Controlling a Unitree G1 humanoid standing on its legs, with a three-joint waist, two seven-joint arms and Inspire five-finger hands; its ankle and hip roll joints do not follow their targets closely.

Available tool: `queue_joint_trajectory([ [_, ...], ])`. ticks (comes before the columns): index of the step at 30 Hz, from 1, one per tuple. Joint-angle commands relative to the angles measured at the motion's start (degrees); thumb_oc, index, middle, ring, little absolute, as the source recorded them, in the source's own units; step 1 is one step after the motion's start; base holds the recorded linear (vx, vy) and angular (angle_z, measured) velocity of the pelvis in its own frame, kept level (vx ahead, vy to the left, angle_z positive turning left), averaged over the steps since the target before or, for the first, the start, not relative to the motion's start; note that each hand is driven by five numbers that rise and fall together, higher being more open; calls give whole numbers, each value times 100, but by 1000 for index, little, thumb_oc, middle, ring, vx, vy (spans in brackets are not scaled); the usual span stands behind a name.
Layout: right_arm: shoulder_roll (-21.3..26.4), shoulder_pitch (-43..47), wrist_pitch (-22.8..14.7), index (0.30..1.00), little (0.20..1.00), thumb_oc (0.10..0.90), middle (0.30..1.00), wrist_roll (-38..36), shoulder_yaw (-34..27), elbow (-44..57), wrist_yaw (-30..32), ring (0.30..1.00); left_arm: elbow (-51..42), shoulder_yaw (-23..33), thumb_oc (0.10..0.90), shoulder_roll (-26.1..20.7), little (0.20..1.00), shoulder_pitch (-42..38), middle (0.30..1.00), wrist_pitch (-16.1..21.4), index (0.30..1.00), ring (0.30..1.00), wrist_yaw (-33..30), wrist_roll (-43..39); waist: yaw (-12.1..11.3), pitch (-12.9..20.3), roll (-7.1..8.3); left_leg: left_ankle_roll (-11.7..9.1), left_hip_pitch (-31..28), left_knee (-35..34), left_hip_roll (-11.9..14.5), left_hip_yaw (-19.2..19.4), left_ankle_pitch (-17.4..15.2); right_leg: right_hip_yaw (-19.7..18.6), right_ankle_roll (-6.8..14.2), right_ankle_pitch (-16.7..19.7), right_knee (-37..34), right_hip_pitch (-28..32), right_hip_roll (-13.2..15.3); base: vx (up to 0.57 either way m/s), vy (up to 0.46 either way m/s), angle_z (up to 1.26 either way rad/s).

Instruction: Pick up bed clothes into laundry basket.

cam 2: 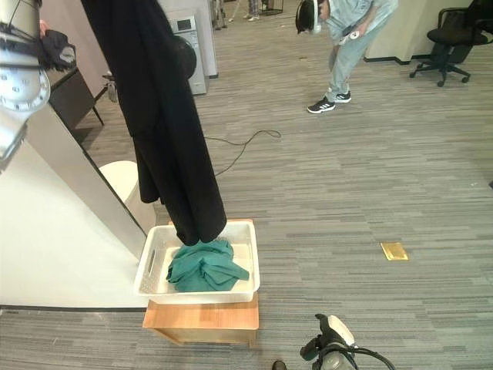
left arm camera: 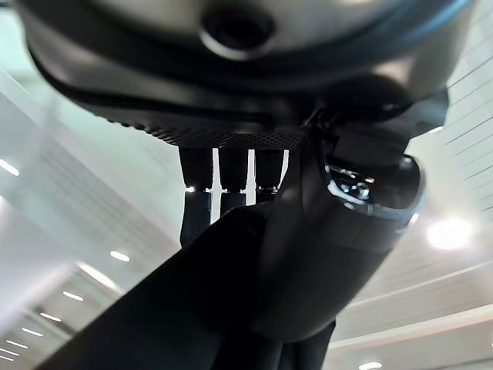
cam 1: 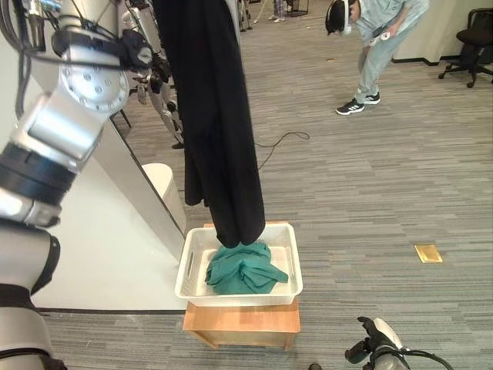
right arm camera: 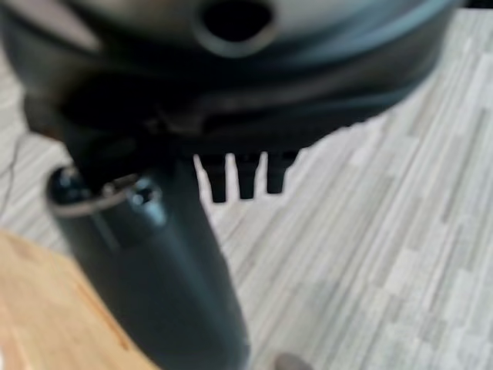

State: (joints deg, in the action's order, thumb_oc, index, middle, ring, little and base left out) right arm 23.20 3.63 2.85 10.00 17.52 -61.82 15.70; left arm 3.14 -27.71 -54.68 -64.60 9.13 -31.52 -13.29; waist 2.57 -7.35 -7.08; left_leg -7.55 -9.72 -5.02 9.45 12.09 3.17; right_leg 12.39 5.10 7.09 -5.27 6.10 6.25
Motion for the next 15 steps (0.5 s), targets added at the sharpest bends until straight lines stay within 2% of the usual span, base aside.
queue_joint_trajectory([
  [1,134,195,-72,900,900,800,900,103,-8,1,290,900,143,765,400,-419,300,-213,300,374,300,300,-133,73,-197,61,388,107,191,2,12,-442,-311,483,512,-1212,27,829,389,0,0,0],
  [3,160,194,-62,900,900,800,900,97,-37,-36,290,900,-204,1092,400,-306,300,371,300,389,300,300,1,87,-232,54,414,104,192,2,10,-477,-314,509,504,-1225,27,859,382,11,-15,4],
  [9,183,257,-29,900,900,800,900,119,-92,-40,297,900,-344,1315,400,68,300,1156,300,332,300,300,267,147,-318,-8,476,101,217,2,7,-551,-317,573,483,-1224,27,885,374,10,-8,6],
  [15,186,291,-1,900,900,800,900,160,-46,-14,270,900,512,1224,400,550,300,1362,300,-27,300,300,436,553,-273,-71,509,106,277,2,1,-561,-303,597,479,-1199,27,834,375,9,-1,7],
])
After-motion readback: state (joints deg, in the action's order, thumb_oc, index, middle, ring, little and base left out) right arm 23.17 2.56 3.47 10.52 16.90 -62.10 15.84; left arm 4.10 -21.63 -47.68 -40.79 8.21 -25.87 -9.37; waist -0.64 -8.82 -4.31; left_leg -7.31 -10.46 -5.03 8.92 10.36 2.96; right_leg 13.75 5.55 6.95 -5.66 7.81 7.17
